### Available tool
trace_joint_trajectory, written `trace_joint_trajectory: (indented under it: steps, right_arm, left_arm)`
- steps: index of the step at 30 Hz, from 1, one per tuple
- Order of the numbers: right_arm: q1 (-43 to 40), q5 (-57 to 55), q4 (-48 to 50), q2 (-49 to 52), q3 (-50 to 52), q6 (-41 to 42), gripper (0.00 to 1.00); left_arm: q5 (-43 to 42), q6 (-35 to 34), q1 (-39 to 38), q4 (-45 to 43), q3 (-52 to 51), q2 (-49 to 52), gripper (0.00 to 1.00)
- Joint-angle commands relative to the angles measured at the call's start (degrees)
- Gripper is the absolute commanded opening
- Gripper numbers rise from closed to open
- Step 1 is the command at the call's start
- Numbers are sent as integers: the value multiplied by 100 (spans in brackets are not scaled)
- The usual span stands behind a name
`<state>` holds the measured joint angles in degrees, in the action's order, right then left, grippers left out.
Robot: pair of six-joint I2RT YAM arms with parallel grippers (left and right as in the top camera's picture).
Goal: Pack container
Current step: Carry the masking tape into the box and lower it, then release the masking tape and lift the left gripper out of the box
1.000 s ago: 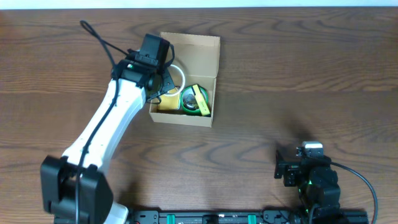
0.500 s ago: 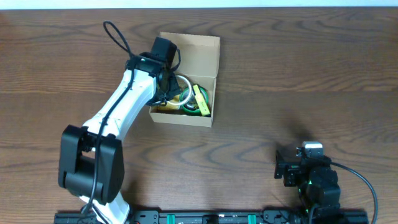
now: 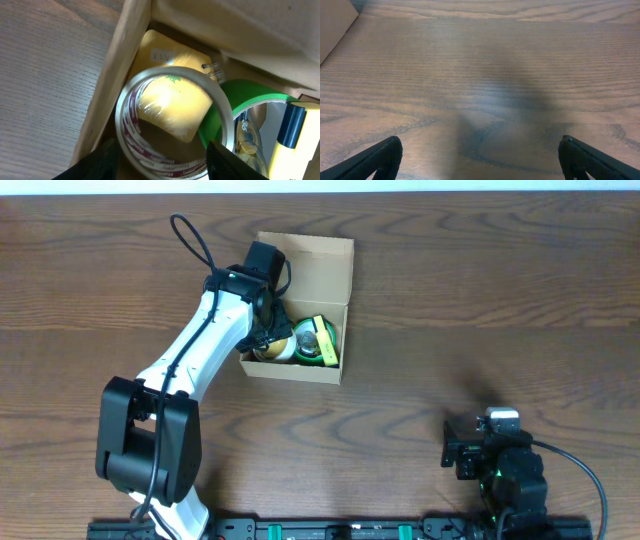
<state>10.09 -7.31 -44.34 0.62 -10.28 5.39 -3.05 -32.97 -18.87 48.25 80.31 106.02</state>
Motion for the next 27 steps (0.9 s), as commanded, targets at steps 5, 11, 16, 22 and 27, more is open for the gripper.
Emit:
trace_joint_trajectory:
  steps: [5,11,16,22,27]
  right_arm:
    - [-68,-17,-13,-31,50,-76,99]
    - [-68,-17,-13,-31,50,-76,99]
    - [-68,-15,-13,-31,50,-76,99]
    - [-68,-17,-13,-31,50,-76,99]
    - [-68,-17,-13,-31,50,-76,99]
  left_arm:
    - [24,22,11,-109,133,57,62]
    - [114,24,9,-155,776,-170,95]
    - [164,22,4,-157,1281,-540,95]
    - [660,22,7,-37,1368,-1392,95]
    - [1609,140,17,448,1366,-2308,95]
